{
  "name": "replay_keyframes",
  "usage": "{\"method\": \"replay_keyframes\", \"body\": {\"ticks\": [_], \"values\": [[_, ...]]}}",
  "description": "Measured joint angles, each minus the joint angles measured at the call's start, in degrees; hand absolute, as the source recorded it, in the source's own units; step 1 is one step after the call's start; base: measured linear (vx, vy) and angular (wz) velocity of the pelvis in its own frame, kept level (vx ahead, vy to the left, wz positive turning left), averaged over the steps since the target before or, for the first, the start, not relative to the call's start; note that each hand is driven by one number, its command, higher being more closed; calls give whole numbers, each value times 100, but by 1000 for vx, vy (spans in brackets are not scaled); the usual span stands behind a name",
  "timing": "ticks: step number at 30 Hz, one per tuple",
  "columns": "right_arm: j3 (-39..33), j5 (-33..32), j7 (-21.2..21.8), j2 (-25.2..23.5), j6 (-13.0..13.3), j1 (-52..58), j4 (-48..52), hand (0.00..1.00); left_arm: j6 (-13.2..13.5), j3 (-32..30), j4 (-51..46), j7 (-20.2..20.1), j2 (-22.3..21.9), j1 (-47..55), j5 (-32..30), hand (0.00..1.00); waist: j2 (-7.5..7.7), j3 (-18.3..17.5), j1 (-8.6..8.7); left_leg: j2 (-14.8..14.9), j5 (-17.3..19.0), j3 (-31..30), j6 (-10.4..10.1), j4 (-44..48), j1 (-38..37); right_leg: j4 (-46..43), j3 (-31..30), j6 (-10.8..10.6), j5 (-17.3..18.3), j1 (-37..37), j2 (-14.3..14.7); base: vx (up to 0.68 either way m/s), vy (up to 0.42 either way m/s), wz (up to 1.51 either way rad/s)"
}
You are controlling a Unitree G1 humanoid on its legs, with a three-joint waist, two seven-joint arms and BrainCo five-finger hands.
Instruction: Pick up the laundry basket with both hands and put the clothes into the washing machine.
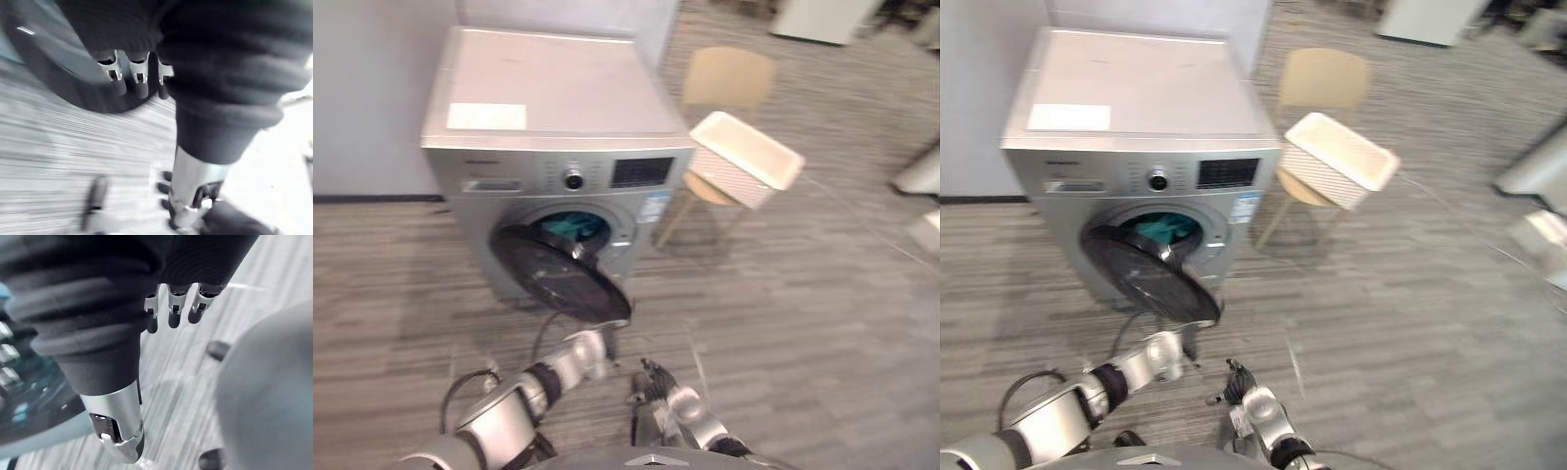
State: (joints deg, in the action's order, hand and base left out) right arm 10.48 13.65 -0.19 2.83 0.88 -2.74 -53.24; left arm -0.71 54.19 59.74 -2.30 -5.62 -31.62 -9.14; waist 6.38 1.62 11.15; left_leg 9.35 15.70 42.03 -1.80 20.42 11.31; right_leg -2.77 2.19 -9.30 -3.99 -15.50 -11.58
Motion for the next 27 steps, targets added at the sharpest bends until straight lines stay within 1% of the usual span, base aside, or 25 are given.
{"method": "replay_keyframes", "body": {"ticks": [1, 2, 3, 4, 6, 7, 8, 11, 14, 15, 16, 17, 18, 19, 22, 23, 24, 25, 26, 27], "values": [[-17, -2, 1, 101, -12, 37, -11, 0, 126, 57, 1, -57, -294, -149, 29, 0, -10, 4, 15, -45, -152, 139, 102, -200, 11, 179, -22, 53, -159, 129, 153, -23, 141, -93], [-60, -3, 1, 164, -4, 26, -3, 0, 333, 236, -321, -114, -312, -153, 119, 0, 7, -6, 162, -124, -279, 316, 282, -364, 73, 492, -121, 129, -537, 336, 244, -23, 64, -100], [-135, -2, -1, 219, 6, 36, 1, 0, 428, 346, -395, -207, -316, -153, 132, 0, -41, 27, 213, -157, -357, 458, 415, -372, 249, 754, -139, 144, -619, 333, 259, -20, 29, -70], [-177, -2, -1, 233, 13, 32, 7, 0, 406, 389, -359, -230, -319, -153, 137, 0, -45, 45, 264, -157, -386, 467, 464, -375, 308, 752, -131, 160, -645, 273, 265, -5, -16, -37], [-404, -46, 1, 264, 43, 45, 52, 0, 341, 500, -195, -327, -325, -135, 163, 0, -186, 137, 287, -149, -435, 444, 535, -373, 430, 751, -127, 159, -651, 173, 291, -9, -39, 12], [-427, -46, -15, 313, 50, 68, 51, 0, 275, 498, -166, -346, -328, -131, 162, 0, -279, 199, 246, -119, -476, 388, 547, -374, 499, 750, -114, 158, -649, 151, 311, -27, -81, 23], [-444, -45, -28, 348, 57, 59, 49, 0, 272, 477, -193, -339, -328, -131, 160, 0, -357, 223, 168, -61, -517, 320, 515, -381, 545, 749, -84, 159, -649, 151, 366, -35, -91, 25], [-478, -38, -54, 254, 69, 66, 47, 0, 274, 438, -384, -307, -328, -128, 96, 0, -373, 223, 55, 25, -705, 168, 419, -571, 570, 747, 45, 245, -590, 177, 489, -48, -135, 28], [-531, -25, -135, 226, 73, 83, 45, 0, 324, 368, -550, -309, -329, -115, -22, 0, -383, 227, 4, 66, -791, 136, 331, -679, 571, 747, 69, 355, -476, 173, 551, -41, -154, 10], [-637, -28, -163, 226, 75, 92, 40, 0, 326, 102, -562, -312, -339, -79, -123, 0, -410, 230, -13, 81, -833, 84, 277, -761, 571, 747, 161, 370, -466, 175, 586, -37, -155, 15], [-672, -28, -173, 233, 76, 95, 35, 0, 327, -22, -576, -315, -340, -69, -125, 0, -419, 232, -17, 82, -848, 64, 260, -787, 576, 746, 182, 385, -457, 178, 596, -32, -172, 24], [-736, -40, -185, 234, 75, 93, 25, 0, 329, -240, -665, -308, -316, -31, -118, 0, -427, 241, -32, 63, -967, 56, 153, -866, 549, 744, 262, 422, -433, 199, 581, -19, -123, 39], [-815, -88, -243, 270, 75, 94, 25, 0, 377, -549, -926, -291, -228, 72, -115, 0, -516, 287, -33, 19, -1192, 48, 103, -1049, 464, 741, 418, 427, -391, 280, 570, -13, -108, 43], [-844, -105, -264, 295, 75, 94, 25, 0, 407, -667, -1049, -289, -168, 139, -113, 0, -553, 308, -35, -16, -1293, 33, 127, -1139, 415, 731, 489, 423, -363, 331, 564, -21, -68, 43], [-822, -219, -303, 328, 117, 108, 43, 0, 508, -1187, -1612, -176, 239, 686, -104, 0, -651, 320, -142, -241, -1554, -141, 219, -1606, 201, 442, 695, 426, -138, 380, 486, -22, 1, 39], [-784, -226, -304, 330, 162, 142, 53, 0, 581, -1484, -1749, -108, 402, 981, -106, 0, -671, 317, -216, -309, -1647, -232, 250, -1755, 161, 349, 813, 425, -64, 397, 456, 12, 21, 57], [-696, -227, -302, 286, 181, 148, 54, 0, 599, -1831, -1856, -23, 594, 1308, -106, 0, -672, 324, -285, -334, -1678, -355, 287, -1736, 171, 339, 961, 416, -35, 467, 435, 30, 19, 56], [-646, -228, -304, 251, 191, 149, 52, 0, 603, -2005, -1856, 23, 681, 1471, -107, 0, -673, 324, -333, -332, -1665, -425, 301, -1663, 193, 339, 1024, 415, -22, 516, 423, 60, 18, 65], [-594, -229, -302, 211, 213, 159, 51, 0, 631, -2400, -1864, 136, 832, 1770, -106, 0, -701, 345, -393, -208, -1482, -628, 362, -1186, 379, 333, 1210, 417, 22, 628, 413, 51, 16, 70], [-502, -230, -305, 233, 291, 158, 49, 0, 643, -2793, -1875, 273, 913, 2051, -106, 0, -782, 409, -522, -22, -1207, -823, 409, -559, 590, 326, 1440, 391, 77, 785, 457, 38, 21, 78]]}}
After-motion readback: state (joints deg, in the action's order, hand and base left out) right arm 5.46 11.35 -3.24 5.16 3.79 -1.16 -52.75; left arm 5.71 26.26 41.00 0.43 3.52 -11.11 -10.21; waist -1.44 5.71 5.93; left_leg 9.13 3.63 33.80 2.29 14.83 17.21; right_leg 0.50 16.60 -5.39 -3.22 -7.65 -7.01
